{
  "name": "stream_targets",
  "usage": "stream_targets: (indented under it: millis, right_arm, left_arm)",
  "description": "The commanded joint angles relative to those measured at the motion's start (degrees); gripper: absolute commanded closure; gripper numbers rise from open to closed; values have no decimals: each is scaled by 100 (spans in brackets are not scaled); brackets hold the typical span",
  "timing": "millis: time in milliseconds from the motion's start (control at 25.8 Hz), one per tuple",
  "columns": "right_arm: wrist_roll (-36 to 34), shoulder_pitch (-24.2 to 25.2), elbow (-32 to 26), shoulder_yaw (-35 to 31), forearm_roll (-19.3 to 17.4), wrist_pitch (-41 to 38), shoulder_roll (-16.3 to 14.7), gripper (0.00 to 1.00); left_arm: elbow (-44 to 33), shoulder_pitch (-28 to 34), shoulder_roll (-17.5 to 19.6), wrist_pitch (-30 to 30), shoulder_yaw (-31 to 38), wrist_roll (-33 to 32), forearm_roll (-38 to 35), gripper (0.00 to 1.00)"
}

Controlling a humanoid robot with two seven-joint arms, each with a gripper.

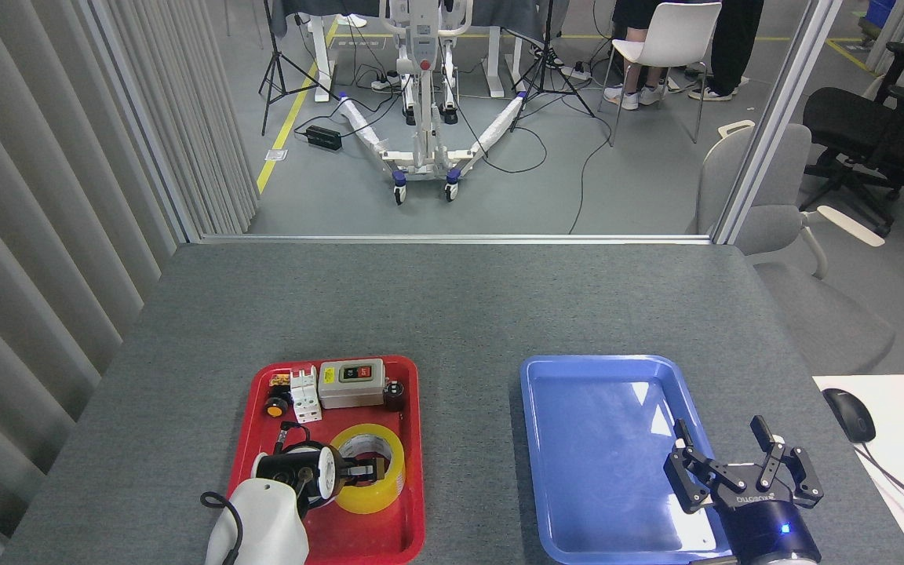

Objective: Place and move tape with both arms
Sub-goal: 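Grasp the yellow tape roll with the left gripper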

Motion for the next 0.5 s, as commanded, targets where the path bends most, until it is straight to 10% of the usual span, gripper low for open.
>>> stream_targets:
  millis: [0, 465]
  right_arm:
    - [-14, 42, -7, 16, 26, 7, 26, 0]
    - [13, 59, 2, 25, 412, 24, -62, 0]
  left_arm:
    - [59, -1, 35, -11, -5, 228, -46, 17]
    - [270, 8, 78, -143, -120, 474, -90, 59]
